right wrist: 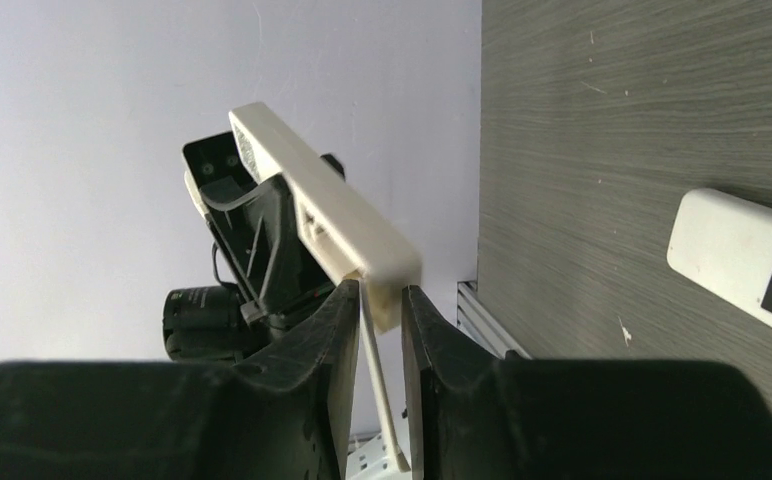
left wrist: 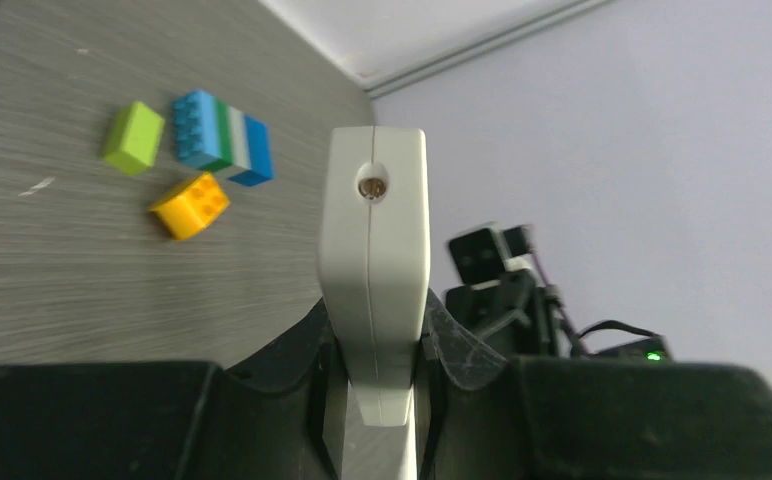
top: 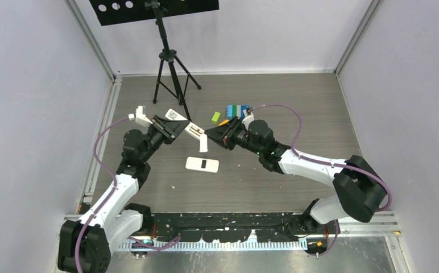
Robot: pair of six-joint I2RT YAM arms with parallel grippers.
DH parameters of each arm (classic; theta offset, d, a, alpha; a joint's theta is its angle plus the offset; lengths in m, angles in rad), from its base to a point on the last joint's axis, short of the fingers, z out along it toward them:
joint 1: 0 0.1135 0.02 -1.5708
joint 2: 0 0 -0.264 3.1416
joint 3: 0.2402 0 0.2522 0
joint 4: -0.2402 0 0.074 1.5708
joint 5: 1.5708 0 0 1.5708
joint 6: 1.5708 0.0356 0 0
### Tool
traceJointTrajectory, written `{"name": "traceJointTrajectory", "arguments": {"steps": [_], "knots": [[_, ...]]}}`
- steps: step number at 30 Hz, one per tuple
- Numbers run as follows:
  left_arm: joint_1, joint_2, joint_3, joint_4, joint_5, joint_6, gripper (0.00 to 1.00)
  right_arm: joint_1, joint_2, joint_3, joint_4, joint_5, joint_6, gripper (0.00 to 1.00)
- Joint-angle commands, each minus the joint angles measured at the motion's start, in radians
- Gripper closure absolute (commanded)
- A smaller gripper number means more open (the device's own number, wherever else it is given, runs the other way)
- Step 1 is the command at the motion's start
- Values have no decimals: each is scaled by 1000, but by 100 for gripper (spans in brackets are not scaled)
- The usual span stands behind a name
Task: Load the batteries into the remote control
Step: Remove the battery cover from the remote control.
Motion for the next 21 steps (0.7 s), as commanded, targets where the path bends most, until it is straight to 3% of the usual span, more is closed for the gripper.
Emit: {"name": "traceJointTrajectory", "arguments": {"steps": [1,8,12,21], "knots": [[6,34,-17,-61,-46,134,100,-21,-1,13,59,-71,8,100],[6,108,-29,-25,-47,145,100,-38,82,-8,152,-138,52,96],[6,156,-35,-39,-96,186,100,-61,129,-24,133,-145,-4,81],[6,162,-27,-95,-65,248,100,-72,51,4,-267,-111,-406,43]]}}
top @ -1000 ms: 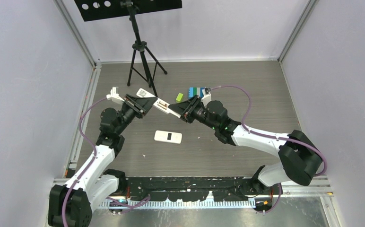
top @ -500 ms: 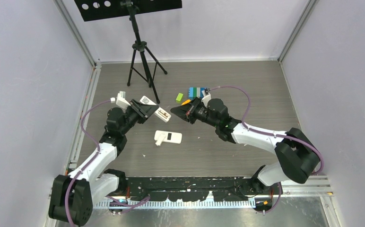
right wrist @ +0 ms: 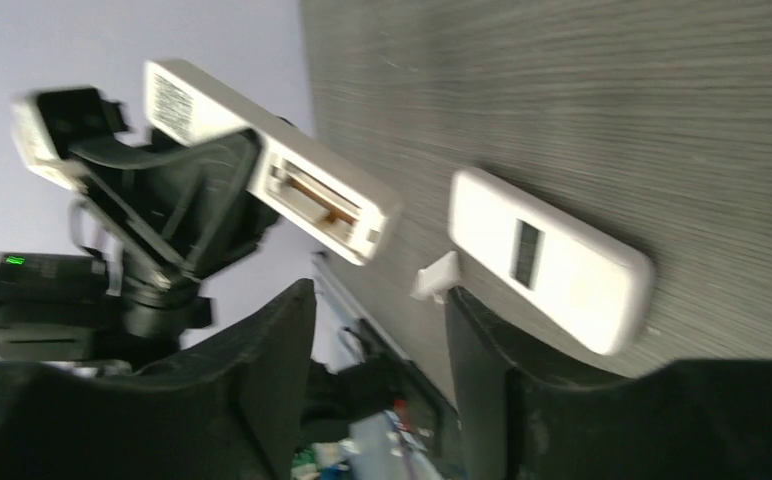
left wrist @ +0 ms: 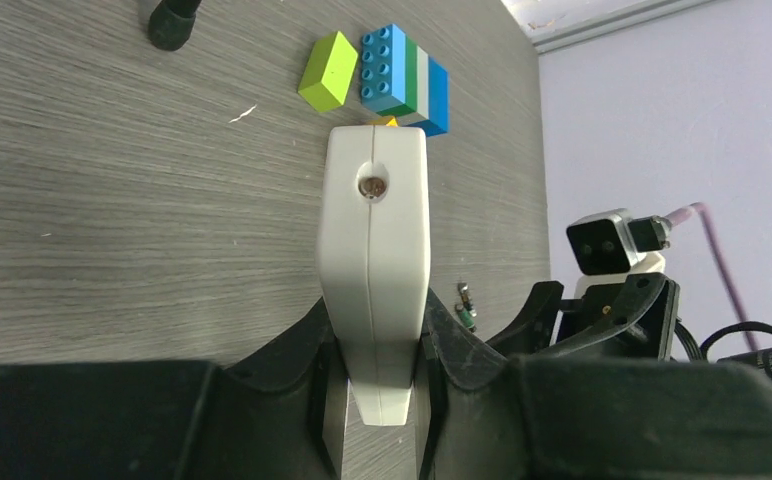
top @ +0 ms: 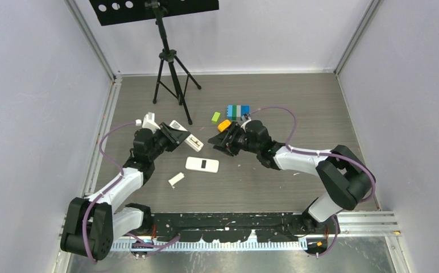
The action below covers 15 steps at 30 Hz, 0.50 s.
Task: Load the batteries into the remote control
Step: Remove the battery cover from the remote control, then adjust the remote control.
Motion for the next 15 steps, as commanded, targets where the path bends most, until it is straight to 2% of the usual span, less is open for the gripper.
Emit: {"name": "traceJointTrajectory", "arguments": {"steps": [1,4,8,10,15], "knots": [[5,-19,13,0,36,64,100,1,-99,34,-235,23,-295,40],[4,-18,25,31,173,81,100,1,-166,47,-318,1,-462,32],[-27,-4,55,105,415,89,100,-4,-255,45,-345,-196,-659,29],[-56,-8,79,120,495,89,100,-4,-284,49,-369,-265,-705,29],[-166,-58,108,161,576,133,100,-3,-291,43,-333,-380,-709,28]]}}
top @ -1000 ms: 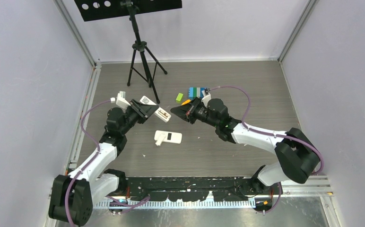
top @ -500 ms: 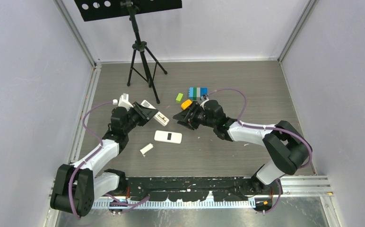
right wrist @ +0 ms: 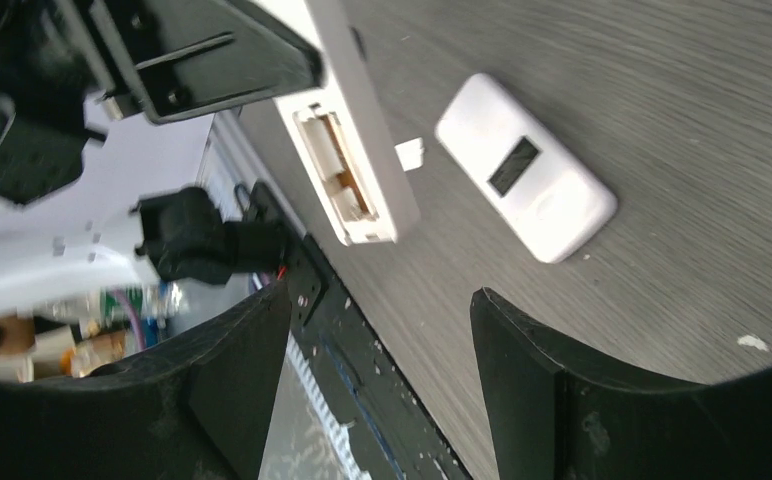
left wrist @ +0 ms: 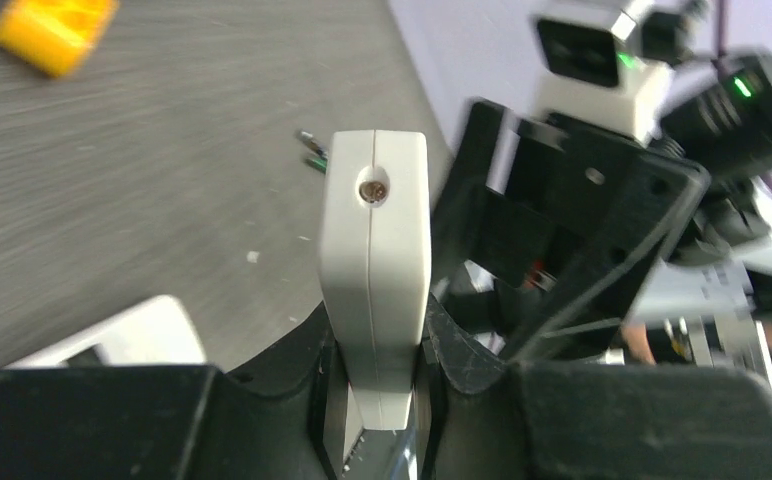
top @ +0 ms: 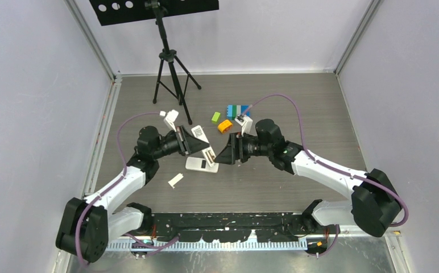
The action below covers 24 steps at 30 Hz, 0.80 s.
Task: Load the batteries into the remote control
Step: Adjust the remote control.
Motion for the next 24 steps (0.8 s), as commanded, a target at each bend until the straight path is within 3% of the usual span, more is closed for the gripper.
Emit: {"name": "traceJointTrajectory", "arguments": {"steps": [1,5,8,9,13,16,17,20,24], "knots": [[-86,-53,66,116,175,61,100,4,-6,22,46,-166,-66,28],[-142,-55,80,165,220,42,100,34,7,-21,293,-313,83,30],[-164,-53,78,218,214,13,100,66,10,-44,415,-316,157,36],[-167,-51,77,230,203,1,100,73,12,-50,432,-308,174,41],[-169,-56,64,300,158,-65,98,85,-5,-68,455,-281,208,75],[-169,-69,43,347,97,-118,85,86,-43,-89,448,-248,210,87],[-169,-74,37,359,67,-135,72,85,-63,-90,437,-236,208,89],[-169,-69,17,434,4,-206,50,84,-95,-84,416,-217,201,91],[-169,-43,18,483,-7,-239,43,84,-106,-73,405,-233,183,92]]}}
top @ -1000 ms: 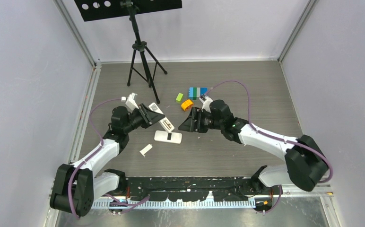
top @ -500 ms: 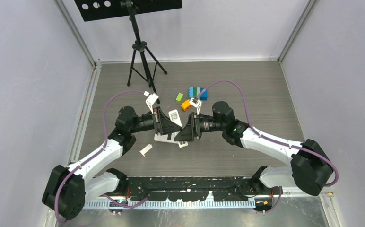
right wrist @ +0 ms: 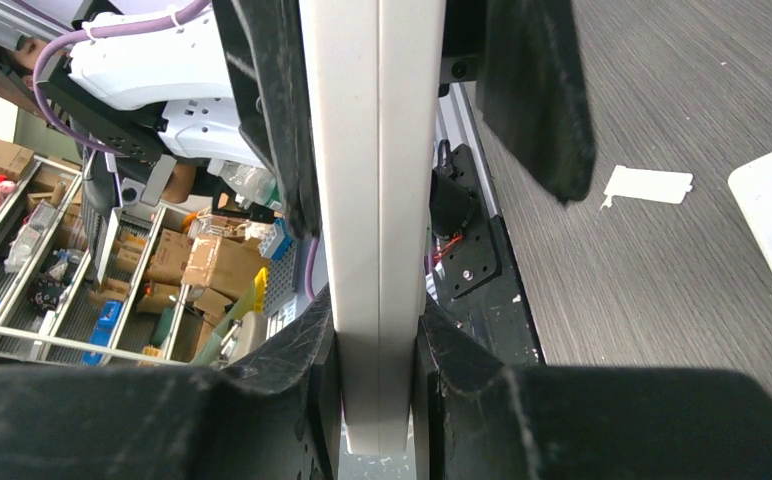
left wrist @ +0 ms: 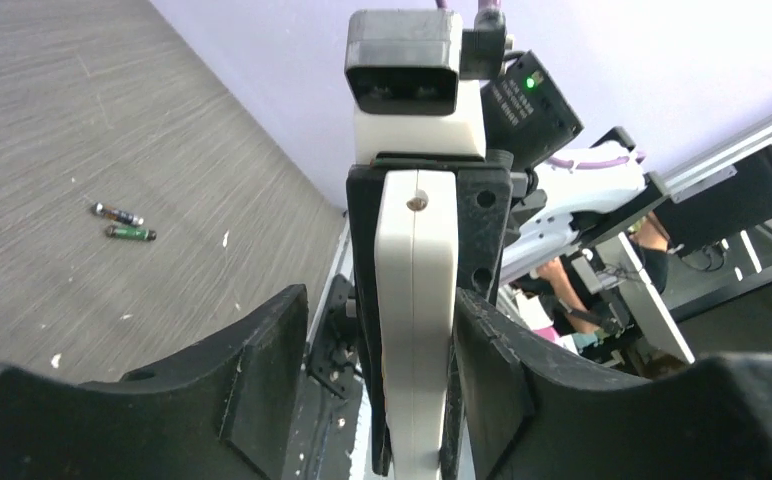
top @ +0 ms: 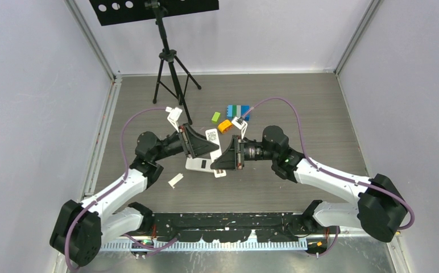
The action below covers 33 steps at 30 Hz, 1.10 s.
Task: Load the batteries into the remote control
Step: Adjust the remote control.
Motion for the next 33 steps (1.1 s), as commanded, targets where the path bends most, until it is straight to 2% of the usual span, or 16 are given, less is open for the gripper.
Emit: {"name": "traceJointTrajectory", "arguments": {"steps": [1,6,8,10,11,12,14,16,17,21,24,29,33], "knots": [[2,19,3,150,-66,-55,43,6,-31,15,16,1,0,91],[2,72,32,166,-16,-66,47,5,4,41,16,-41,-4,91],[2,93,35,189,-2,-71,54,3,25,59,13,-55,-4,91],[2,111,41,211,16,-70,69,-3,49,83,-3,-64,-4,90],[2,121,41,223,20,-70,85,-7,58,91,-7,-73,-2,87],[2,133,40,234,16,-71,96,-12,62,96,-10,-78,-2,75],[5,157,43,223,-8,-62,100,-33,53,109,-89,-58,-27,46],[6,167,61,129,-26,-14,100,-62,27,136,-256,17,-93,31],[7,167,65,70,-42,33,100,-76,9,149,-352,60,-133,28],[8,159,62,-151,-194,236,100,-105,-79,167,-646,296,-241,28],[18,161,47,-200,-264,323,100,-130,-140,147,-766,507,-240,30],[30,158,28,-201,-253,379,100,-215,-156,139,-939,913,-156,38],[30,161,22,-181,-195,386,100,-278,-49,179,-1066,1086,-151,49]]}}
